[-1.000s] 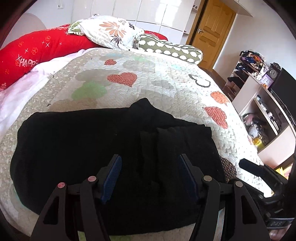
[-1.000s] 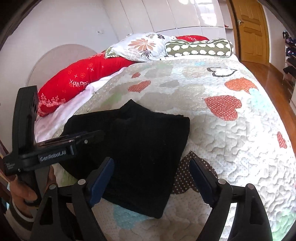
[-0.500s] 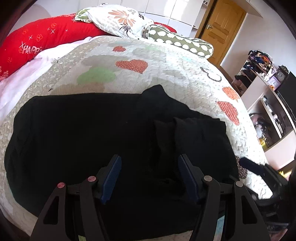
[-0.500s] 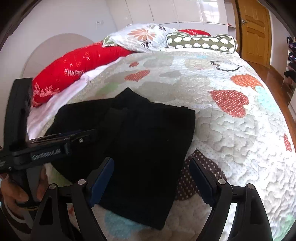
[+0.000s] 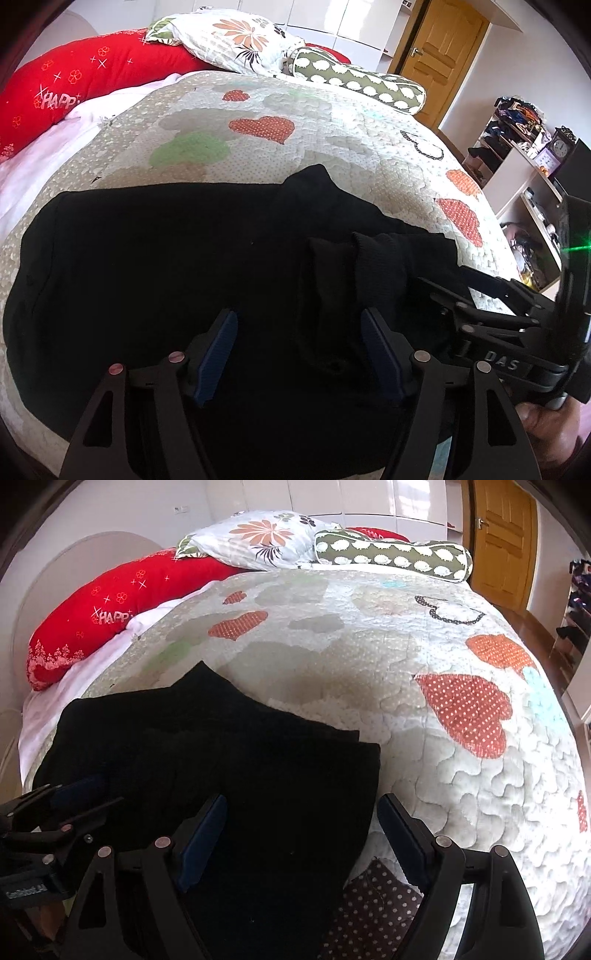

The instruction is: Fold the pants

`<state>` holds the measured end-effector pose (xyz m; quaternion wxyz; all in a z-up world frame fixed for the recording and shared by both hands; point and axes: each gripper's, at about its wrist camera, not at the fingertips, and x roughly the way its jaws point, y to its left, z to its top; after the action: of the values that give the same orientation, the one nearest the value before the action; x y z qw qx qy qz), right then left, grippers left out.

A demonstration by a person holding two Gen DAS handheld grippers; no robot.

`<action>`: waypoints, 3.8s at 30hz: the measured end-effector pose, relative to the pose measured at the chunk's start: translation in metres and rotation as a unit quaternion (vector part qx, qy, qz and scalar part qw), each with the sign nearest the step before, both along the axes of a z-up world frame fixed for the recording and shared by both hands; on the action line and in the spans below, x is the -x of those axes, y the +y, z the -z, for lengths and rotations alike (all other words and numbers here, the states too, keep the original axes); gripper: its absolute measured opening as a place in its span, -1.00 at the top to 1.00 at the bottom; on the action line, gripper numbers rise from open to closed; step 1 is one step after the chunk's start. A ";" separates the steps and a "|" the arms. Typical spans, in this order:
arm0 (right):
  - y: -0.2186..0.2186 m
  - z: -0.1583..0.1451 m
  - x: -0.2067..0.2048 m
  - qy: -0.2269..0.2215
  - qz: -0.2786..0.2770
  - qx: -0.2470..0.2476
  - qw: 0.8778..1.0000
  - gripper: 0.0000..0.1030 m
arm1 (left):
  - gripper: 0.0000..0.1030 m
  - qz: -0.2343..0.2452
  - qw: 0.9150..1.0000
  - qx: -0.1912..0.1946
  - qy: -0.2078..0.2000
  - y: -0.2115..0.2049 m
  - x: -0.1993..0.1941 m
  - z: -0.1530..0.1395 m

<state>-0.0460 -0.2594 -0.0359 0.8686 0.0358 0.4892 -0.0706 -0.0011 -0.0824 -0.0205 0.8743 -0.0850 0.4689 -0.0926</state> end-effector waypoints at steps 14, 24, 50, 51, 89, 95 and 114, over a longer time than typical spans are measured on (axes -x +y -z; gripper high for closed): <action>0.019 -0.001 0.045 0.015 -0.013 0.003 1.000 -0.65 | -0.34 -0.006 1.000 0.004 -0.001 -0.001 0.006 -0.002; 0.022 -0.023 0.049 -0.002 -0.020 -0.010 1.000 -0.65 | -0.34 -0.010 1.000 0.001 -0.009 0.007 0.021 -0.014; 0.044 -0.017 0.013 -0.010 -0.071 -0.003 0.997 -0.65 | -0.35 -0.114 0.991 0.053 -0.035 0.106 0.081 -0.035; 0.044 -0.022 0.013 -0.018 -0.073 -0.010 0.997 -0.65 | -0.37 -0.124 0.990 0.060 -0.037 0.113 0.086 -0.035; 0.237 0.054 -0.170 0.073 -0.323 -0.143 0.933 -0.28 | 0.24 -0.233 0.959 0.159 -0.038 0.175 0.066 0.025; 0.219 0.016 -0.164 0.049 -0.317 -0.198 0.926 0.22 | 0.51 -0.198 0.970 0.106 -0.090 0.159 0.064 -0.013; -0.074 -0.052 0.010 -0.048 0.030 -0.212 0.976 -0.38 | -0.04 0.189 0.978 -0.009 -0.090 -0.084 0.049 -0.018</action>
<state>-0.0558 -0.3329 0.0163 0.8615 0.2369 0.4490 0.0102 -0.0505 -0.1664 -0.0025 0.8804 0.0221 0.3964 -0.2595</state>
